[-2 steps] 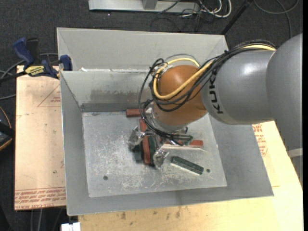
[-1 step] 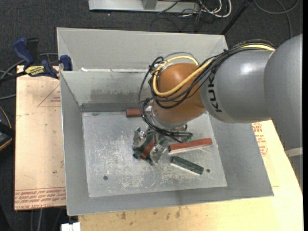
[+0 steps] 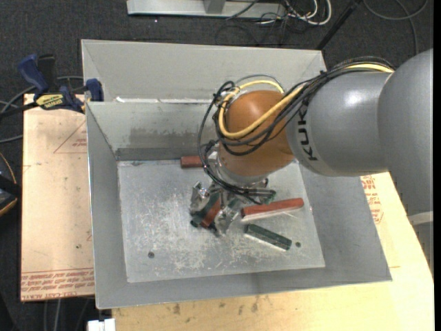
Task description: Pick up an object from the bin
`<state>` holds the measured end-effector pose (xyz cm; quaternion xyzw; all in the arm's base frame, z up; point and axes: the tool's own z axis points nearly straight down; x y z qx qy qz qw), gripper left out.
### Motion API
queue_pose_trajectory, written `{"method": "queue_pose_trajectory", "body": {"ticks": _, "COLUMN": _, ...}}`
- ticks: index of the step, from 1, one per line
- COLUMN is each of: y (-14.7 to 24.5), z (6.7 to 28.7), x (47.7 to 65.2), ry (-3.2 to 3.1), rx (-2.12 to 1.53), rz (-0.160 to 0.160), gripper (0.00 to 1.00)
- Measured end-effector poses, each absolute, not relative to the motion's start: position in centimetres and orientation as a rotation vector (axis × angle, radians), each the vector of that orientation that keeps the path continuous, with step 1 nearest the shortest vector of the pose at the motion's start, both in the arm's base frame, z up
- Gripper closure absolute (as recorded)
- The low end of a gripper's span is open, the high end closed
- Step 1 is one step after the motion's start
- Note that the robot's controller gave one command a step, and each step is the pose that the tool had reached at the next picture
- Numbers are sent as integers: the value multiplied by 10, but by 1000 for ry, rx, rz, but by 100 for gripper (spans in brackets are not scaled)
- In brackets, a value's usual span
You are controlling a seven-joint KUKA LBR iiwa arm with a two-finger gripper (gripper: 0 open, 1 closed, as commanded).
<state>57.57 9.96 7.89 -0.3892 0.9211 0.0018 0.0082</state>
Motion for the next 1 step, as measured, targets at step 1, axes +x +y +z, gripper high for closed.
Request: {"method": "queue_pose_trajectory", "body": {"ticks": 1, "y": 99, "z": 82, "x": 575, "ry": 2880, "rx": -1217, "rz": 6, "gripper": 100}}
